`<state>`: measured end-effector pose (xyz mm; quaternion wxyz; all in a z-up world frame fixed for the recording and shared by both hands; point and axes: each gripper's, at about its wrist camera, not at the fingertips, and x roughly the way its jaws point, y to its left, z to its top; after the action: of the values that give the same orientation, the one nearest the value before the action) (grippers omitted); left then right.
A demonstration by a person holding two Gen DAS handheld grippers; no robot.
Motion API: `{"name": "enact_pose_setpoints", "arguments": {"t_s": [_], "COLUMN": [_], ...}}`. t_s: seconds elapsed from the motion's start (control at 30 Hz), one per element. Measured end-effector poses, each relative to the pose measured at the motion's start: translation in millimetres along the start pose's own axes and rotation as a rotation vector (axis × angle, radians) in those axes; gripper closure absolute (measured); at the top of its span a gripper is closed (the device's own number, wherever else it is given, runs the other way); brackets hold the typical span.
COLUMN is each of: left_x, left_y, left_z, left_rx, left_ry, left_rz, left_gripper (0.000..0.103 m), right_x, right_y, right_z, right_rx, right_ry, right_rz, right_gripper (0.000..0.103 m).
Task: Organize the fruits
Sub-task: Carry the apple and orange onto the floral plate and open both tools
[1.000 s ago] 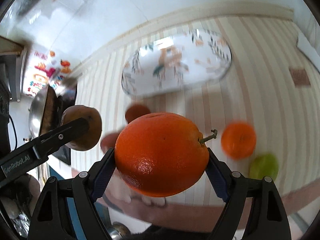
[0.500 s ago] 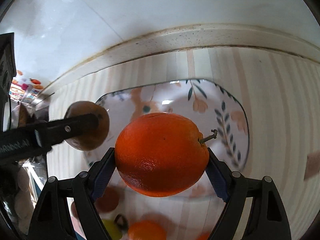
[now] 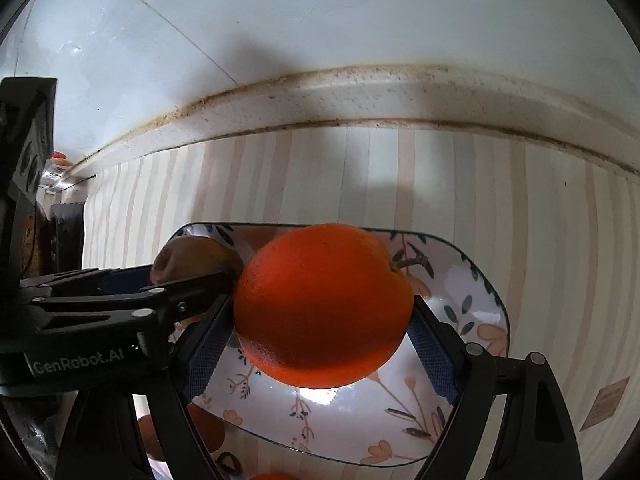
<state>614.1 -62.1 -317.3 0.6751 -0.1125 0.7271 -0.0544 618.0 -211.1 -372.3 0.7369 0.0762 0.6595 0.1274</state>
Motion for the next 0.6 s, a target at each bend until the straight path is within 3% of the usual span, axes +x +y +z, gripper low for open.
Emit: {"name": "enact_pose_setpoints", "arguments": {"t_s": [0.1,0.23,0.6], "left_x": [-1.7,-15.0,-59.5], "left_y": [1.9,5.7,5.8], "left_z": [2.4,7.1,-20.6], "left_rx": [-0.011,-0.007,0.028], "left_ry": [-0.001,-0.025,-0.128], "left_rz": [-0.011,-0.007,0.045], "left_gripper": [0.038,0.019,0.018], "right_x": [-0.1,-5.5,-46.6], "right_y": [0.0,-5.9,5.3], "right_z": [1.9,1.0,-22.8], "right_rx": [0.021,0.06,0.051], "right_ry": [0.006,-0.011,-0.057], "right_rz": [0.001,0.006,-0.092], "right_gripper": [0.01,0.007,0.006]}}
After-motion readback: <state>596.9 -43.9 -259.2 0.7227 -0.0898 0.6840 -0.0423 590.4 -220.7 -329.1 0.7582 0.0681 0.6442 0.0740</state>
